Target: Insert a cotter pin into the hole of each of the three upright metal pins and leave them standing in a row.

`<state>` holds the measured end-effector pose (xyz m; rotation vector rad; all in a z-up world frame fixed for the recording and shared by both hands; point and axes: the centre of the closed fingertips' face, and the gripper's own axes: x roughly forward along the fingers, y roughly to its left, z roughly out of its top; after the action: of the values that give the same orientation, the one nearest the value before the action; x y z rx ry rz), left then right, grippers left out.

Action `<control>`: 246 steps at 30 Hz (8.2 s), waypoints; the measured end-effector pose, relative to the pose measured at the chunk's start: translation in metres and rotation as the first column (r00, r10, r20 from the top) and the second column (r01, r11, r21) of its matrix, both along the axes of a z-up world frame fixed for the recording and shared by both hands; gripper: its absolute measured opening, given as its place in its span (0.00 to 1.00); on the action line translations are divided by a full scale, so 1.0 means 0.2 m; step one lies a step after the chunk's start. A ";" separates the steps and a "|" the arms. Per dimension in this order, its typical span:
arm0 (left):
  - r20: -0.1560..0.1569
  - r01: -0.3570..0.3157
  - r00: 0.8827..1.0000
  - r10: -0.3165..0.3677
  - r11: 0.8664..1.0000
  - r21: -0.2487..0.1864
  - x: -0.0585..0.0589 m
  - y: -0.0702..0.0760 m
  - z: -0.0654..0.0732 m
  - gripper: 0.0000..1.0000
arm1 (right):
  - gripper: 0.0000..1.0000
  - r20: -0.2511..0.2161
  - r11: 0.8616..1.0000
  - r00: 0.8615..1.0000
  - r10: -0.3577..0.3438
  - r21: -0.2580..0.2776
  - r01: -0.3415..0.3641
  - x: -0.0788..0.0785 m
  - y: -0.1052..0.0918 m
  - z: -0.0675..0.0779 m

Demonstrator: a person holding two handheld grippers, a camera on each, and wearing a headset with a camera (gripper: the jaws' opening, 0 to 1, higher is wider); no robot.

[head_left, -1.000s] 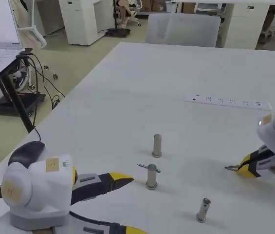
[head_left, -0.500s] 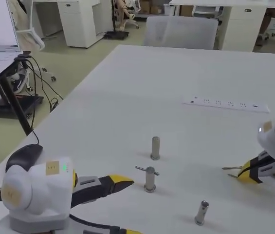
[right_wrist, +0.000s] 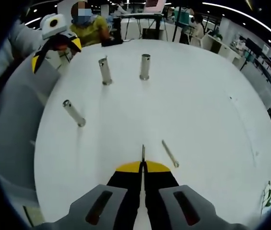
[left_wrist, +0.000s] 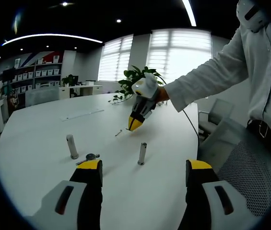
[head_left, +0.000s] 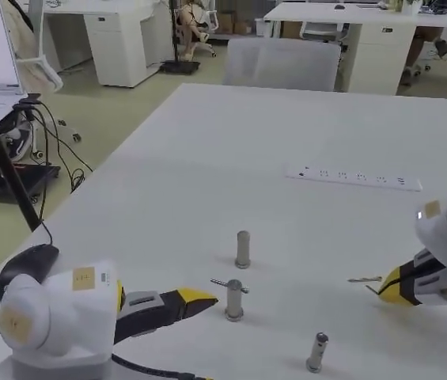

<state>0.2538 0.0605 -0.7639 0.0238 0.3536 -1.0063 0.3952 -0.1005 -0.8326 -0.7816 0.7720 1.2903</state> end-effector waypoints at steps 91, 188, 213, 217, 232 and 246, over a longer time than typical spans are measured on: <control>0.030 0.233 0.971 -0.235 0.970 0.062 -0.13 -0.32 0.12 0.02 | 0.02 -0.052 0.910 0.914 0.403 -0.084 -0.406 -0.86 0.51 0.40; 0.039 0.406 0.909 -0.416 0.901 0.152 -0.25 -0.37 0.10 0.00 | 0.07 -0.364 0.863 0.787 0.498 0.123 -0.489 -0.99 0.42 0.41; 0.131 0.419 0.871 -0.474 0.854 0.308 -0.25 -0.38 0.10 0.00 | 0.05 -0.551 0.940 0.773 0.313 0.064 -0.335 -0.99 0.41 0.38; 0.108 0.412 0.883 -0.458 0.863 0.292 -0.24 -0.38 0.09 0.00 | 0.04 -0.461 0.919 0.806 0.372 0.062 -0.389 -0.98 0.42 0.36; 0.043 0.364 0.921 -0.386 0.897 0.249 -0.19 -0.36 0.06 0.00 | 0.05 -0.267 0.878 0.843 0.467 0.026 -0.479 -0.95 0.44 0.34; 0.031 0.351 0.928 -0.371 0.899 0.260 -0.18 -0.34 0.04 0.00 | 0.06 -0.246 0.894 0.864 0.440 0.033 -0.447 -0.92 0.45 0.35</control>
<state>0.2182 -0.0081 -0.7550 0.3702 0.4104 -1.3201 0.2113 -0.0105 -0.7624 -0.8598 0.8355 1.8245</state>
